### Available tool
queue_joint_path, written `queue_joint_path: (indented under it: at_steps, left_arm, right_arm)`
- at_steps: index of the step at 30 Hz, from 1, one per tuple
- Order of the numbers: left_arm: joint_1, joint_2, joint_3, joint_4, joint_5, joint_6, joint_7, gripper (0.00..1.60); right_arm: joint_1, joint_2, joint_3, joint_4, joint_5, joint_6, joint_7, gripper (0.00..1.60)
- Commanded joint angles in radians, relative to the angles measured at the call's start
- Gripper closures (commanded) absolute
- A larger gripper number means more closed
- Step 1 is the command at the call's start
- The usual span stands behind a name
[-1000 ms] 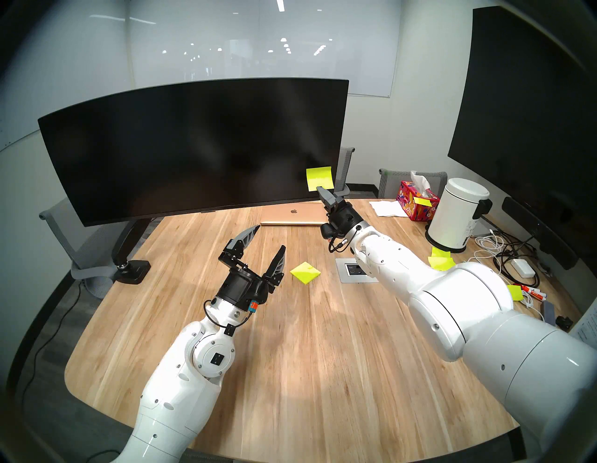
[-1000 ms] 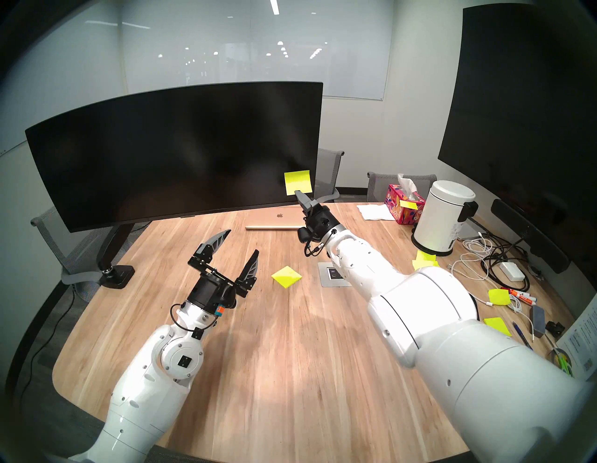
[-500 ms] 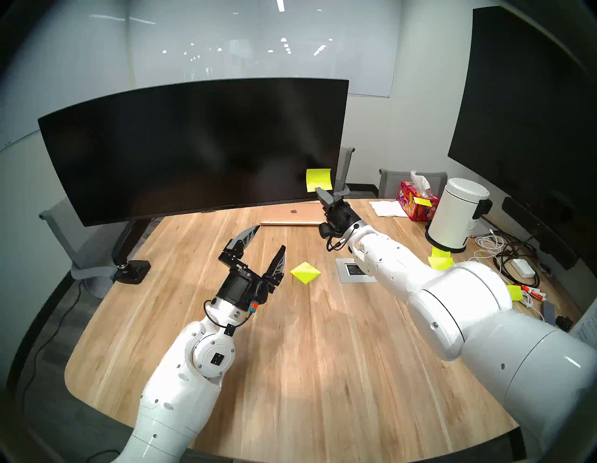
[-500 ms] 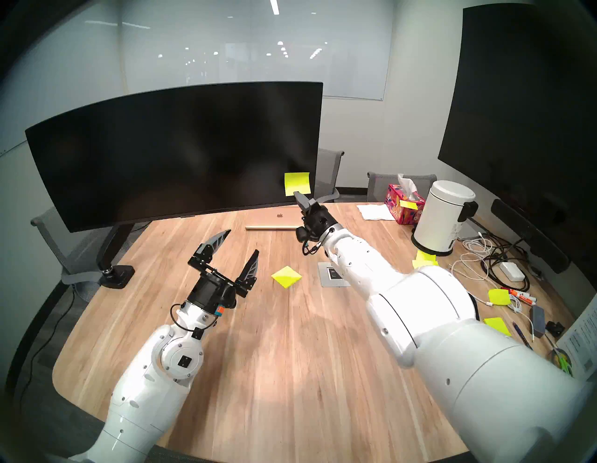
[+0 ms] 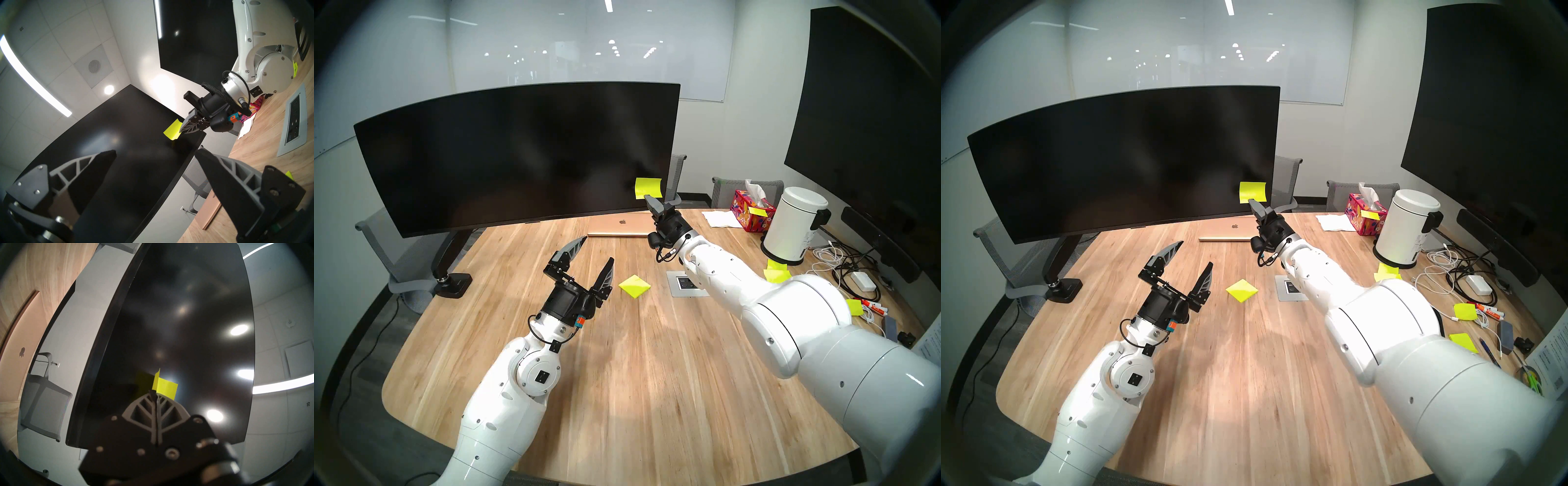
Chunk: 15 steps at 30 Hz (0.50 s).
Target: Peel one sticky note off the pad and stick it onto the monitor, then press it flat
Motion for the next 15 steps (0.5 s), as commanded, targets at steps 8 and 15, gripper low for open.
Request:
queue_joint_path:
  at_steps: [8, 15]
  left_arm:
    - [-0.002, -0.003, 0.001, -0.024, 0.002, 0.0, 0.003, 0.0]
    - [-0.002, -0.003, 0.001, -0.024, 0.002, -0.001, 0.003, 0.0]
  right_arm:
    - [0.013, 0.009, -0.001, -0.012, -0.006, 0.017, -0.059, 1.6]
    - [0.023, 0.007, 0.003, -0.011, -0.003, 0.015, -0.053, 1.6]
